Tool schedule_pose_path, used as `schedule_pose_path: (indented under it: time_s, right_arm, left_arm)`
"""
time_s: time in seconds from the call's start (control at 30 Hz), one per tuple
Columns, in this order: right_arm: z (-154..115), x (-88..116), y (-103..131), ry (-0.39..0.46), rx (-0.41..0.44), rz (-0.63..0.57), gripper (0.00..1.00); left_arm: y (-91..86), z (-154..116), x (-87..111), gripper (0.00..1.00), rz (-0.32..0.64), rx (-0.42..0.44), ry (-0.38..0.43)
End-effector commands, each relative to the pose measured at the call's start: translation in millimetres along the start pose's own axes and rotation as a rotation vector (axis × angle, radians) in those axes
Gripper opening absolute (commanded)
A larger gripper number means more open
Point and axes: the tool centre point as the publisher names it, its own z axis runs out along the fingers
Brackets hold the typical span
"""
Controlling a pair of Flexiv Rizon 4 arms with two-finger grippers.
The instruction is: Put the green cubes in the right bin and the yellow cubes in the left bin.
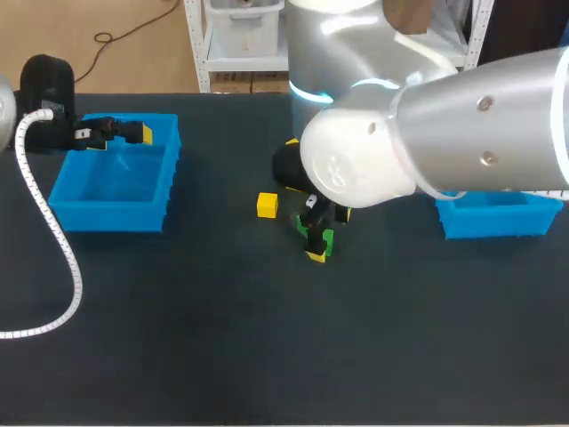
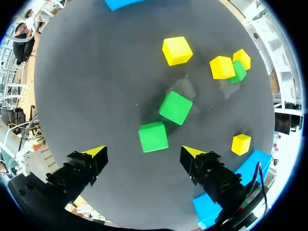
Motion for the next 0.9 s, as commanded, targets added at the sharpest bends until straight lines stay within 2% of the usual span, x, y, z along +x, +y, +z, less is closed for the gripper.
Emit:
schedule_pose_path:
  time_s: [0.03, 0.4, 0.67, 0.9]
  right_arm:
    - [6, -8, -11, 0.007, -0.008, 0.005, 1.00]
    - [14, -16, -18, 0.023, -0.006, 0.006, 1.00]
    - [13, -23, -10, 0.113, 0.103, -0.016, 1.00]
    - [13, -28, -7, 0.109, 0.105, 0.000, 1.00]
  left_arm:
    - [2.1, 0, 1.3, 1.00, 0.002, 0.010, -0.006]
    - [2.1, 0, 1.3, 1.00, 0.002, 0.010, -0.006]
    - [2.1, 0, 1.3, 1.00, 0.002, 0.010, -0.006]
    - [2.1, 0, 1.3, 1.00, 0.002, 0.010, -0.006]
